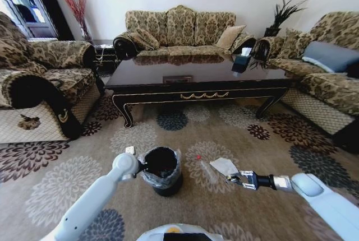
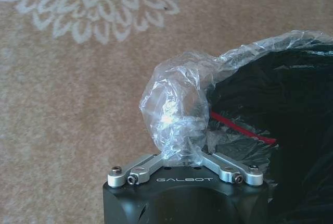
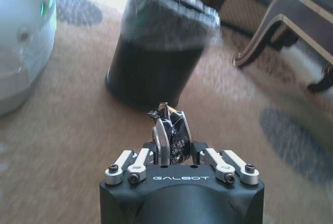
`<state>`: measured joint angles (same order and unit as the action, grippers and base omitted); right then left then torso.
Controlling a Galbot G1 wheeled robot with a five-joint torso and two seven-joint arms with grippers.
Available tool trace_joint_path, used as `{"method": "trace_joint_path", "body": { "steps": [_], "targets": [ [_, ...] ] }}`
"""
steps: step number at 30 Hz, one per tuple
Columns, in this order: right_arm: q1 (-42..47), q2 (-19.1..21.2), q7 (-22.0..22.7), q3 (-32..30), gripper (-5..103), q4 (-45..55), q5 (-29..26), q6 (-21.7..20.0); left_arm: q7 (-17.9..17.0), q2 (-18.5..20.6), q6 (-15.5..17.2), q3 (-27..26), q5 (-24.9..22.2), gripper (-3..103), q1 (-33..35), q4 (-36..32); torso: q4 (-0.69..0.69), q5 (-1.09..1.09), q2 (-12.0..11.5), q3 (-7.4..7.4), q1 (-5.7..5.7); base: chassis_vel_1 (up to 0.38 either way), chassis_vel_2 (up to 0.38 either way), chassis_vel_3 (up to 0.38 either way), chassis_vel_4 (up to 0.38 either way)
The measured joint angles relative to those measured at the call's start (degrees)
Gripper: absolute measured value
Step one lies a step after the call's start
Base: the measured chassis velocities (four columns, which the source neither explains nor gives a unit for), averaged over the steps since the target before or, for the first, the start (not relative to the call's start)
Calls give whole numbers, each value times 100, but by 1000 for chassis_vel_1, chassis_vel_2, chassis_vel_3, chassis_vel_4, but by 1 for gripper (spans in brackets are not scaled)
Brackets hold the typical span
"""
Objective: Move to the front of the table and pick up the trash from the floor, then place it into the trash bin.
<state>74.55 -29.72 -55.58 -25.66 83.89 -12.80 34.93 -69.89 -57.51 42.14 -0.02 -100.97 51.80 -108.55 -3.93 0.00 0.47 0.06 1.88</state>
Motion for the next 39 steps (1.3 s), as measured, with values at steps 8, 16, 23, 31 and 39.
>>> {"method": "trace_joint_path", "body": {
  "steps": [8, 16, 23, 31, 39],
  "targets": [
    [41, 316, 629, 45, 32, 1374, -390, -408, -82, -218, 0, 308, -3, 0, -271, 63, -2, 0, -1, 0, 0, 0, 0, 0, 0],
    [-48, 470, 1084, 260, 32, 2117, -923, -911, -100, -481, 0, 840, 0, 0, -678, 286, -4, 0, -1, 0, 0, 0, 0, 0, 0],
    [-91, 548, 1289, 331, 32, 2354, -1237, -1247, -174, -760, 0, 1536, 46, 0, -975, 342, -4, 0, -1, 0, 0, 0, 0, 0, 0],
    [-26, 491, 1342, 412, 32, 2408, -1236, -1323, -187, -946, 0, 1876, 111, 0, -1145, 468, -4, 1, -1, 0, 0, 0, 0, 0, 0],
    [-21, 533, 1373, 586, 32, 2499, -1133, -1340, -225, -926, 0, 1950, 161, 0, -1078, 261, -2, 1, -1, 0, 0, 0, 0, 0, 0]
  ]
}}
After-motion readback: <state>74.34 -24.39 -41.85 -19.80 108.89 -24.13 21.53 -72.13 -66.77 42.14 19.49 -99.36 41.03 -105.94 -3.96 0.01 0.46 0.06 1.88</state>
